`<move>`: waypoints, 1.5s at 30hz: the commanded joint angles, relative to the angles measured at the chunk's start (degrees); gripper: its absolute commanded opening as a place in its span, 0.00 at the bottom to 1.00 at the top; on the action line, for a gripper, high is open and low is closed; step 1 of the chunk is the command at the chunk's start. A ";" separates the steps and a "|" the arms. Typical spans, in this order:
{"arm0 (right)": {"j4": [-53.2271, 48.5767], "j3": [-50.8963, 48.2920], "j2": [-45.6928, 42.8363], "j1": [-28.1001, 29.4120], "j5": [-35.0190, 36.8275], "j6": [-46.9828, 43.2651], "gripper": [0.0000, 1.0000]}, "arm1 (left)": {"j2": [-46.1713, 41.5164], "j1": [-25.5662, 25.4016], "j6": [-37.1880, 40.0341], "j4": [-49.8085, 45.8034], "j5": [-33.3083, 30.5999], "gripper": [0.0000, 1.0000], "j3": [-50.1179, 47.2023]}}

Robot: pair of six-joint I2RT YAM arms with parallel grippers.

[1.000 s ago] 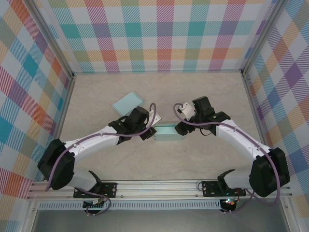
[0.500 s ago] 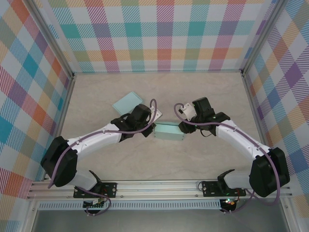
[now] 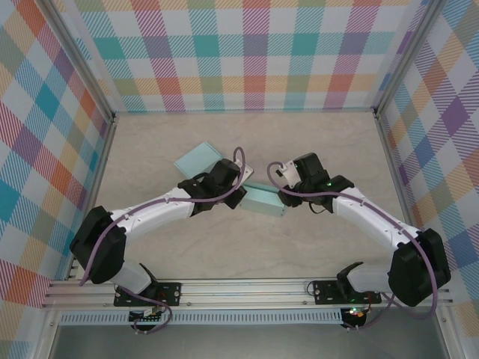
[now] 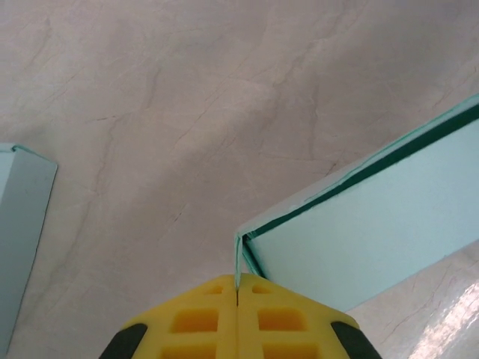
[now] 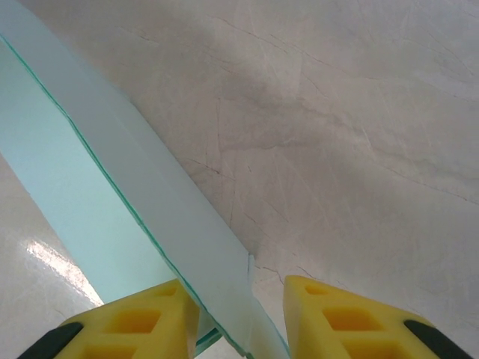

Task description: Fold the paper box

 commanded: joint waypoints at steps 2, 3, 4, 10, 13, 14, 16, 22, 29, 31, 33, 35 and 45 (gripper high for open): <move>0.09 -1.18 -1.71 1.14 2.75 2.04 0.36 | -0.18 -1.38 -9.57 -3.70 -5.41 0.00 2.78; 0.19 -1.25 -1.84 1.23 2.92 2.18 0.37 | -0.31 -1.71 -10.77 -4.11 -6.13 0.00 2.83; 0.11 -1.19 -1.95 1.31 3.04 2.19 0.38 | -0.52 -2.08 -12.58 -4.34 -7.56 0.00 2.83; -2.12 -0.13 -2.60 2.05 4.55 7.90 0.39 | -0.40 -4.31 -16.28 -4.66 -12.69 0.00 2.38; -2.31 -0.30 -3.86 2.20 4.29 8.51 0.38 | -0.19 -4.80 -15.87 -4.65 -12.45 0.00 2.47; -2.21 -0.39 -4.34 2.20 4.15 8.58 0.37 | -0.10 -4.87 -15.71 -4.66 -12.29 0.00 2.53; -2.15 -0.48 -4.83 2.24 3.99 8.78 0.32 | 0.05 -4.91 -15.62 -4.71 -12.30 0.00 2.74; -3.70 0.74 -3.59 2.28 4.41 10.98 0.25 | 0.34 -5.18 -16.93 -6.19 -12.75 0.00 3.69; -5.75 2.14 -0.64 2.63 7.21 14.19 0.23 | 0.16 -5.43 -22.10 -7.08 -13.16 0.00 3.67; -5.69 2.58 -0.17 2.77 7.58 15.61 0.13 | 0.08 -5.50 -23.64 -7.00 -13.02 0.00 3.45; -5.23 2.98 -0.02 2.96 7.59 17.32 0.09 | 0.05 -5.77 -24.92 -7.07 -12.93 0.00 3.36; -4.82 3.44 -0.15 3.25 7.70 19.39 0.09 | 0.22 -6.18 -26.43 -7.11 -13.42 0.00 3.37; -5.17 5.47 0.25 4.48 4.74 23.54 0.12 | 1.63 -8.36 -30.02 -6.51 -15.83 0.00 3.77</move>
